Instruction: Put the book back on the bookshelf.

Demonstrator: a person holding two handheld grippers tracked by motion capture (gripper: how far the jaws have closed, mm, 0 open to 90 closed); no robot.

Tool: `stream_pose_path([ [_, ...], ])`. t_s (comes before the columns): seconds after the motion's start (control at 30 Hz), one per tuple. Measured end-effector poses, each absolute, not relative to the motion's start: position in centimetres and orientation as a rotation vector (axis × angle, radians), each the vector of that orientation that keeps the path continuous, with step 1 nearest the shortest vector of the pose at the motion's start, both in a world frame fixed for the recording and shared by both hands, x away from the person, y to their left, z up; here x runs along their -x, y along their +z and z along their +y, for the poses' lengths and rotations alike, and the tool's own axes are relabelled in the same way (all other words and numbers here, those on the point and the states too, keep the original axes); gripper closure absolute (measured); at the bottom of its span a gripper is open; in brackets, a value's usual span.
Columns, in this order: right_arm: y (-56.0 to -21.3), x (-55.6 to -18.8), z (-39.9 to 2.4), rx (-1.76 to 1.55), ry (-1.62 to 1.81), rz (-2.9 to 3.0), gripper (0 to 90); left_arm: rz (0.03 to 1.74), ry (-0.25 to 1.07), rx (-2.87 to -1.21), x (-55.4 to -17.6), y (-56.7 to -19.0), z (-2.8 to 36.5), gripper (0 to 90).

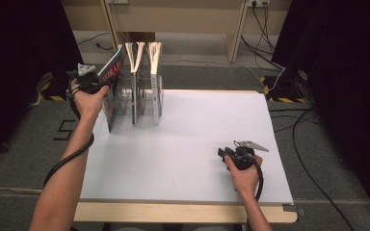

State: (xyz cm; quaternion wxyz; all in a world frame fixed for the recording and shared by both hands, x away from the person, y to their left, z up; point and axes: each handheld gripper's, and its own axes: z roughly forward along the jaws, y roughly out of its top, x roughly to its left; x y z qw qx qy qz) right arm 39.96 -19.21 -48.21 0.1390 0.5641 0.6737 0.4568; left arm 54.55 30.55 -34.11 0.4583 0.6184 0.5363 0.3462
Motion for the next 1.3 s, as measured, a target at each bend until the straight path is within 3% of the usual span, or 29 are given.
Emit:
stream_pose_path([
  [0.13, -48.3, -40.1, -19.2, -1.624, 1.315, 1.951, 63.0, 1.328, 0.832, -1.521, -54.7, -34.0, 30.7, 82.6],
  [0.2, -48.3, -40.1, -19.2, -1.627, 1.317, 1.954, 63.0, 1.329, 0.834, -1.528, -54.7, -34.0, 30.9, 85.2],
  [0.83, -48.4, -40.1, -19.2, -1.642, 1.319, 1.957, 63.1, 1.344, 0.814, -1.479, -53.6, -33.9, 32.4, 86.3],
  [1.1, -48.6, -40.2, -19.2, -1.643, 1.316, 1.96, 63.2, 1.245, 0.901, -1.404, -53.6, -34.1, 32.3, 86.5],
  [1.3, -48.7, -40.2, -19.3, -1.641, 1.313, 1.962, 63.2, 1.18, 1.038, -1.341, -54.0, -34.8, 32.7, 86.5],
])
